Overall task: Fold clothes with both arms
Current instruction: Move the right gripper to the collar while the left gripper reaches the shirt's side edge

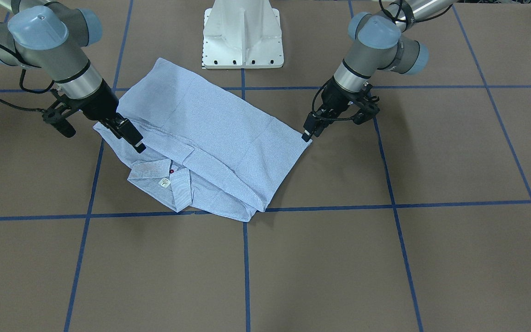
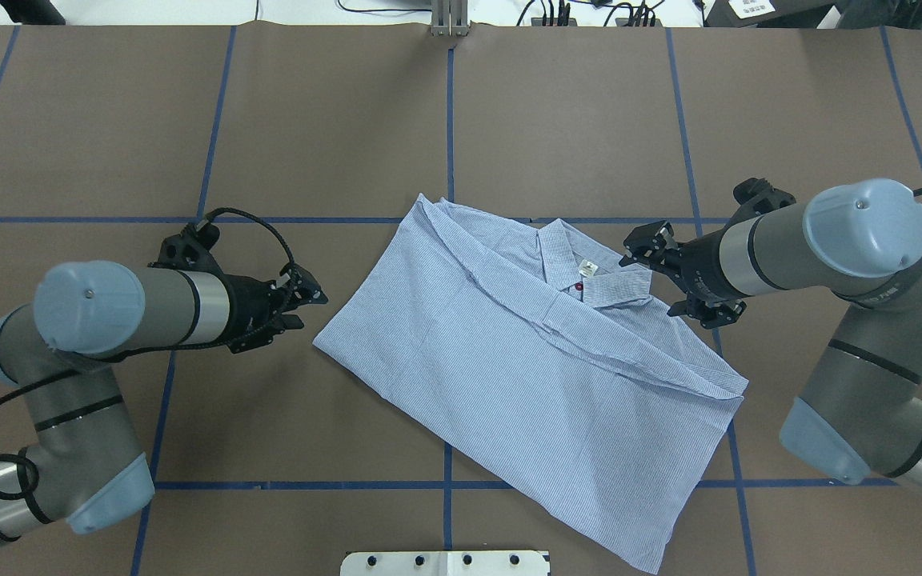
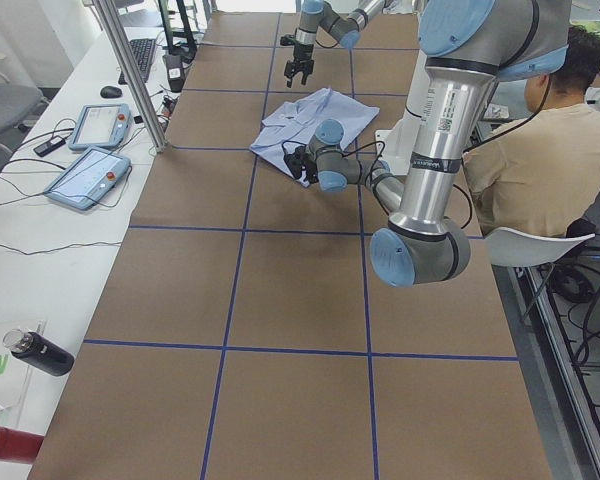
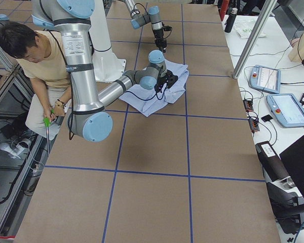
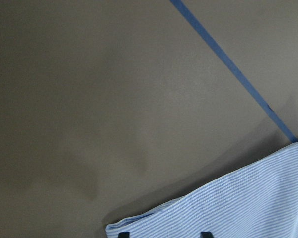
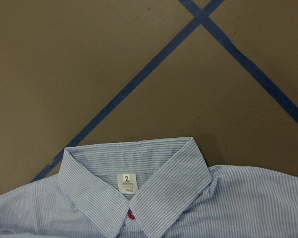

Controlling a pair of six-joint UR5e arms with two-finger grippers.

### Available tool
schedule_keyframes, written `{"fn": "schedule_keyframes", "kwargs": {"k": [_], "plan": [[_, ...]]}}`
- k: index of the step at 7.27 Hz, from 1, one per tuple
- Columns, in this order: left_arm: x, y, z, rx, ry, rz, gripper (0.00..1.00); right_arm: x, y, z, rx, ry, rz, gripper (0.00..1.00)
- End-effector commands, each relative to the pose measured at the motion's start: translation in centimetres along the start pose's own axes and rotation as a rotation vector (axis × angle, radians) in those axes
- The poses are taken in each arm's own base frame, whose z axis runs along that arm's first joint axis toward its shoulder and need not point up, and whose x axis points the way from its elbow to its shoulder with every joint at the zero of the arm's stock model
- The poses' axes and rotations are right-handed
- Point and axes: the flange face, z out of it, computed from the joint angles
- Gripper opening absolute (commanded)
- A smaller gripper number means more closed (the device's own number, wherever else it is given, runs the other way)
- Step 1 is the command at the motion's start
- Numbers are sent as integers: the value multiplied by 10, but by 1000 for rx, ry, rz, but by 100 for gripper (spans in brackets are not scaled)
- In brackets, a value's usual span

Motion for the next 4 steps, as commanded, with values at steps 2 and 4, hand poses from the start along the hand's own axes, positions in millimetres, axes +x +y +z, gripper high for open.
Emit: {"fn": "schedule_keyframes", "kwargs": {"k": [2, 4], "plan": [[5, 6, 33, 8, -30, -1, 57, 3, -6, 5, 9, 11, 1, 100], [8, 7, 36, 8, -30, -2, 53, 4, -9, 8, 13, 15, 2, 100]]}}
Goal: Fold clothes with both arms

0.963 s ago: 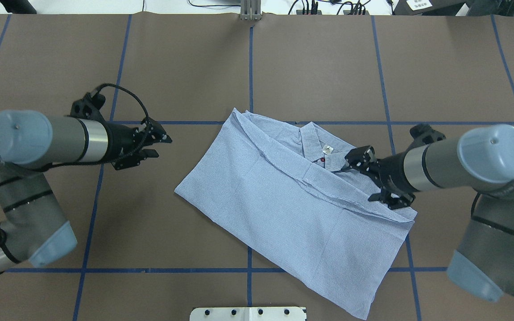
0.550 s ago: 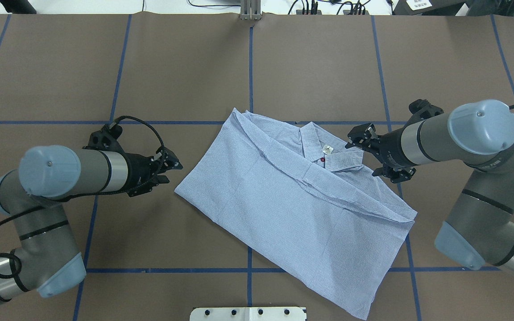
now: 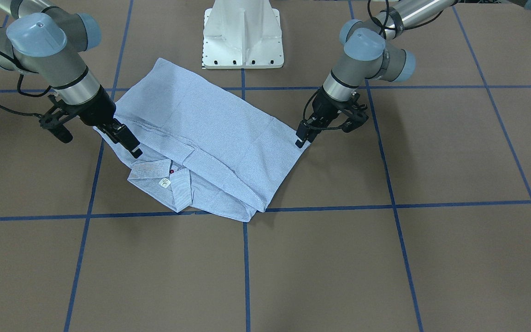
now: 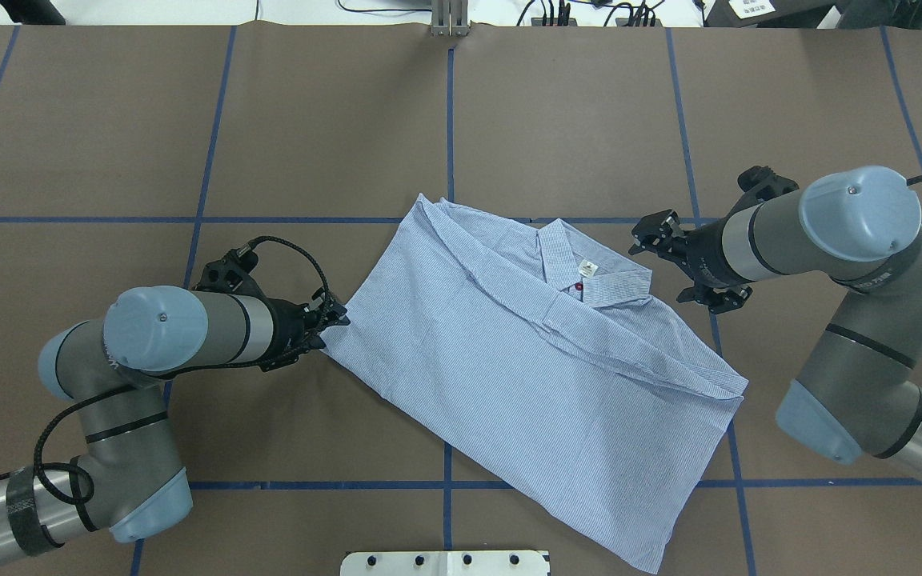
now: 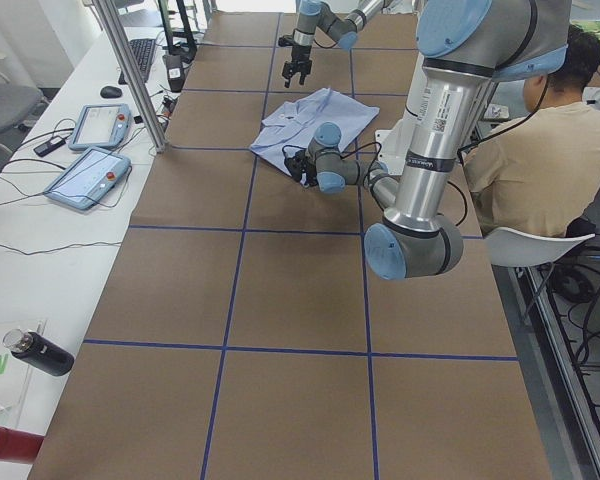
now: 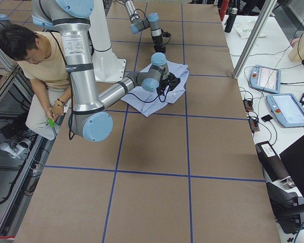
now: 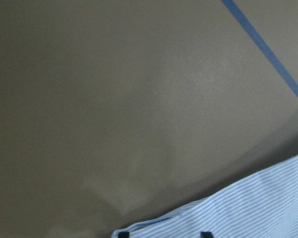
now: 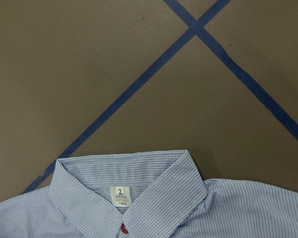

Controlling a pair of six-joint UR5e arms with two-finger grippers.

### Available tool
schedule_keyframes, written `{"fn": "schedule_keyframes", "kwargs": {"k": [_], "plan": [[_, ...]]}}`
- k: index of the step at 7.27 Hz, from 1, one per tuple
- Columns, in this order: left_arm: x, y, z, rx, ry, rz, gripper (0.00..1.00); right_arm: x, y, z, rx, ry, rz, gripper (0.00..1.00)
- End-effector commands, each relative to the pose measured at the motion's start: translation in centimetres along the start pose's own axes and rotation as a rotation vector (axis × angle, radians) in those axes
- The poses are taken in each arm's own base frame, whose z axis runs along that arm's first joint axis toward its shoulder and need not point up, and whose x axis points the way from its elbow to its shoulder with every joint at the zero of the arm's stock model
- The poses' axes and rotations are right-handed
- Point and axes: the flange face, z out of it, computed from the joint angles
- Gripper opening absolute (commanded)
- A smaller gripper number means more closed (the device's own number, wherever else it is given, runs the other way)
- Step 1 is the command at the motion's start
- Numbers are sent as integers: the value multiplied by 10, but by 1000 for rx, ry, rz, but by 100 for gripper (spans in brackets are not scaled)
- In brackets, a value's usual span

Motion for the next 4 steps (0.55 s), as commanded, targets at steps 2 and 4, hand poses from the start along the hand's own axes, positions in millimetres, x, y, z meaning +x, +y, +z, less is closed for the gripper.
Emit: {"fn": "schedule_keyframes", "kwargs": {"k": [2, 4], "plan": [[4, -1, -5, 0, 10, 0, 28, 1, -1, 2, 1, 4, 1, 100], [10, 7, -21, 12, -31, 1, 43, 0, 0, 1, 1, 1, 0, 100]]}}
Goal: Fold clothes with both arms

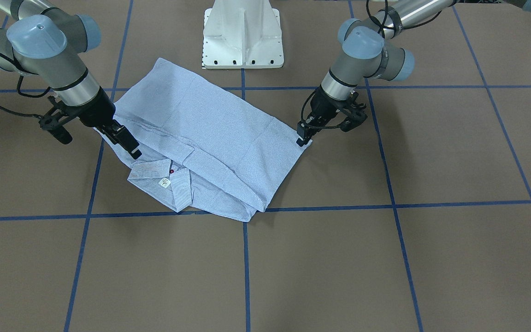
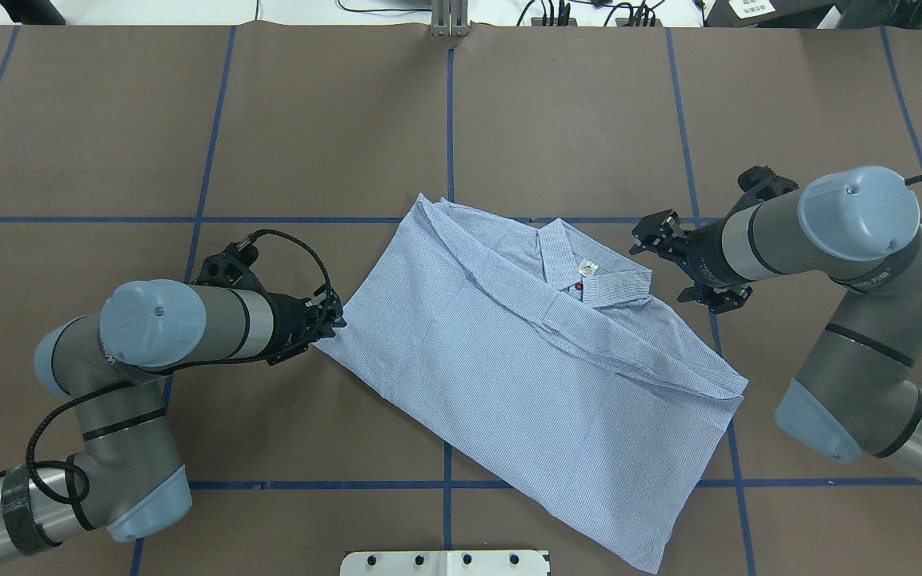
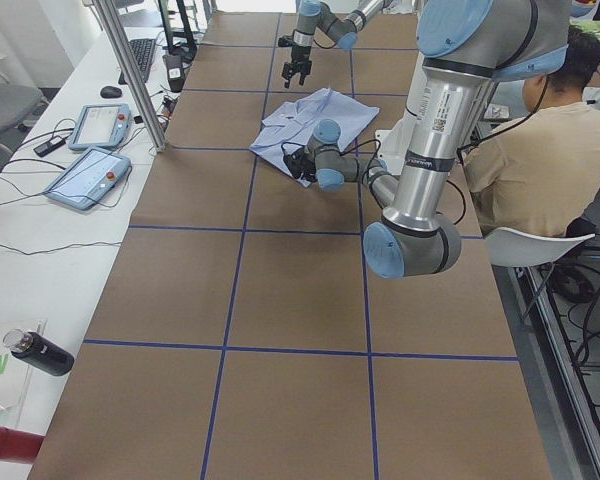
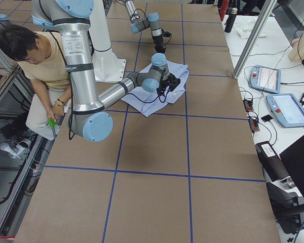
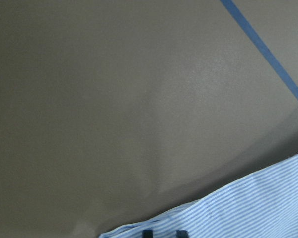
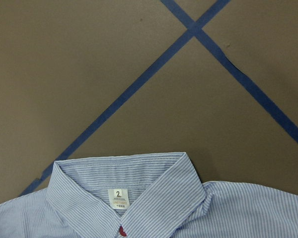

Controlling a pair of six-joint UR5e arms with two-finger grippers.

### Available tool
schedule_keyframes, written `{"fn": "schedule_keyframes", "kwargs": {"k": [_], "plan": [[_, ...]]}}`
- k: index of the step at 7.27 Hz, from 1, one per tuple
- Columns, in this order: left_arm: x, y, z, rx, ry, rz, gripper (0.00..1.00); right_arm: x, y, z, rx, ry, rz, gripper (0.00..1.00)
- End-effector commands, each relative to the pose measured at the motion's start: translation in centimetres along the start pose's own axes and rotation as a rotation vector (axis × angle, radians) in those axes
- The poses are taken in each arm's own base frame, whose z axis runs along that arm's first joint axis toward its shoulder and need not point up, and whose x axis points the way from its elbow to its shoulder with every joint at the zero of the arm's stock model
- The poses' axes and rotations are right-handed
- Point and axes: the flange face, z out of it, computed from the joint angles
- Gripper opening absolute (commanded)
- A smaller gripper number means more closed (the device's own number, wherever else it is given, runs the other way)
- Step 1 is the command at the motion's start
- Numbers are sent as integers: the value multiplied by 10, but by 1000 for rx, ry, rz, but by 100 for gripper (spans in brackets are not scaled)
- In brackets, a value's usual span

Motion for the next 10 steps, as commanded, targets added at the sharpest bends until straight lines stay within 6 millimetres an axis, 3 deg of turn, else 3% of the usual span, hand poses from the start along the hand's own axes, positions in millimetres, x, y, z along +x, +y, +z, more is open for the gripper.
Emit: {"fn": "schedule_keyframes", "kwargs": {"k": [1, 2, 10], "plan": [[-2, 4, -4, 13, -40, -3, 46, 1, -2, 3, 3, 5, 2, 100], [-8, 2, -3, 16, -51, -2, 54, 3, -4, 6, 7, 11, 5, 100], [-16, 14, 11, 3, -76, 3, 50, 5, -3, 10, 4, 19, 6, 100]]}}
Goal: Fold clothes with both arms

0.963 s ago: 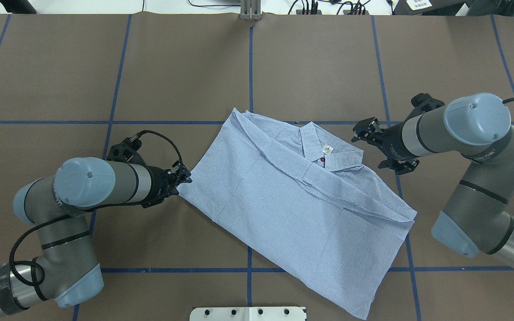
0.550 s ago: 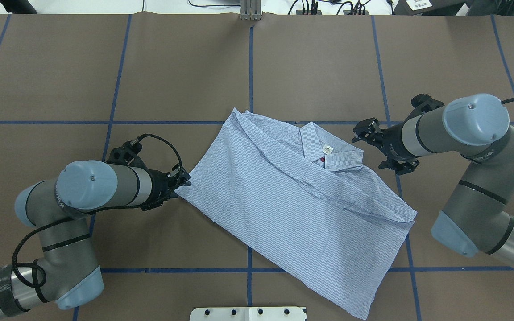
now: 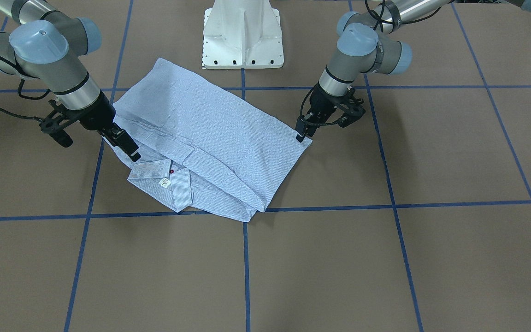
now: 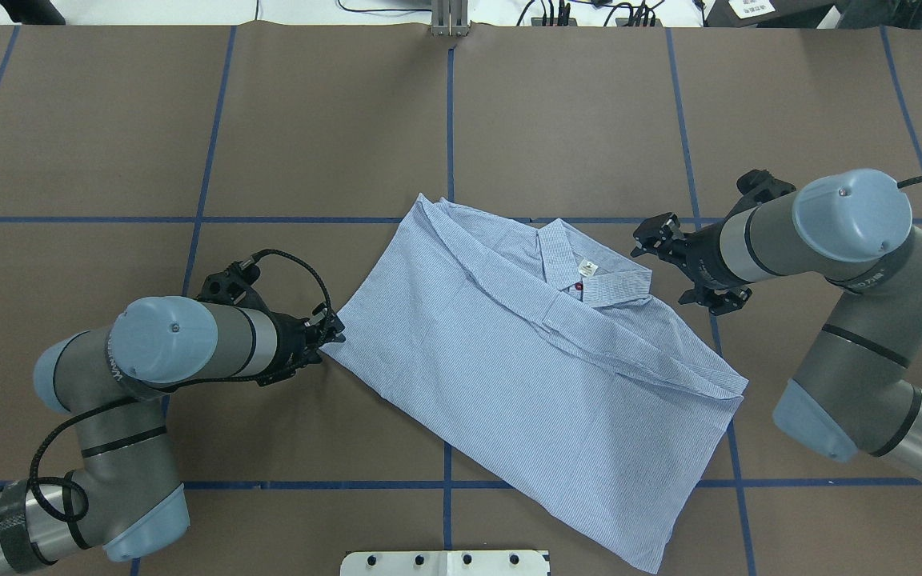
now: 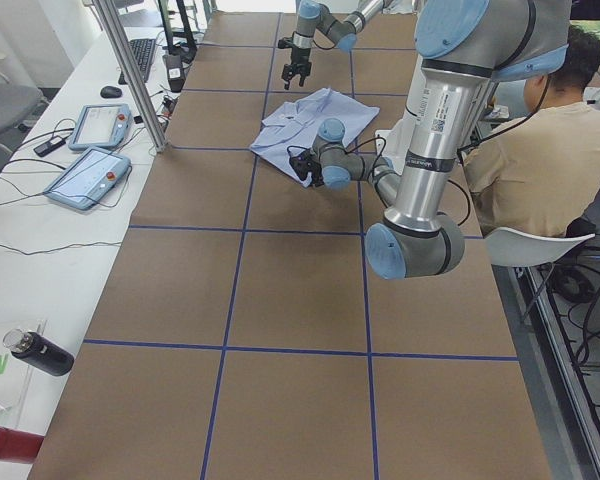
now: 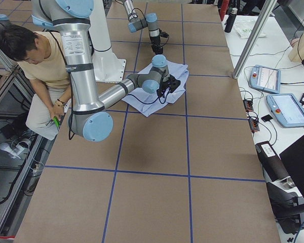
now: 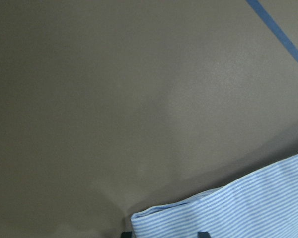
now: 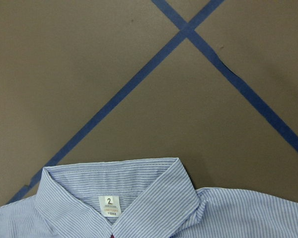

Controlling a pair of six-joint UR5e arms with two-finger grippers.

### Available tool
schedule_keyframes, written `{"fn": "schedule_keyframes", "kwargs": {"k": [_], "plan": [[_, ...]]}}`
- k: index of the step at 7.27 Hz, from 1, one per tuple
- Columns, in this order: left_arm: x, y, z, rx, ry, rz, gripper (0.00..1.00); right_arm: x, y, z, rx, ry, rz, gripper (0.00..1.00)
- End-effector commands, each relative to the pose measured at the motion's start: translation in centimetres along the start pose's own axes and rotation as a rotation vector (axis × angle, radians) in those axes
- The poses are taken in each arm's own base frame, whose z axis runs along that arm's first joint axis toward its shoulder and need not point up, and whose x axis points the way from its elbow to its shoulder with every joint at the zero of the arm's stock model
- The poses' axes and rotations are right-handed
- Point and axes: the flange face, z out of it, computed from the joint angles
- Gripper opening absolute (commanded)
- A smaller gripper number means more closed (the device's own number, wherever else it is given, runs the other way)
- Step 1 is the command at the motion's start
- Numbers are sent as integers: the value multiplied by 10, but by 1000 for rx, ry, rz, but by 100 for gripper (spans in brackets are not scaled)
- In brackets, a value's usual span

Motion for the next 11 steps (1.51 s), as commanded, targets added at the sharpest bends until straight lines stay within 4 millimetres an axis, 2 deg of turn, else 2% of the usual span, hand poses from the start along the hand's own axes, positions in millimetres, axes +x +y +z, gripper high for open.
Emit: {"fn": "schedule_keyframes", "kwargs": {"k": [1, 2, 4, 5, 10, 11], "plan": [[0, 0, 1, -1, 0, -1, 45, 2, 0, 3, 0, 7, 0, 100], [-1, 0, 1, 0, -3, -2, 41, 2, 0, 4, 0, 8, 1, 100], [0, 0, 1, 0, -2, -4, 22, 3, -1, 8, 0, 13, 2, 100], [-2, 0, 1, 1, -4, -3, 0, 3, -1, 8, 0, 12, 1, 100], [2, -9, -7, 6, 8, 9, 0, 2, 0, 7, -3, 8, 10, 100], [-2, -11, -2, 11, -5, 8, 26, 3, -1, 7, -1, 9, 11, 100]]}}
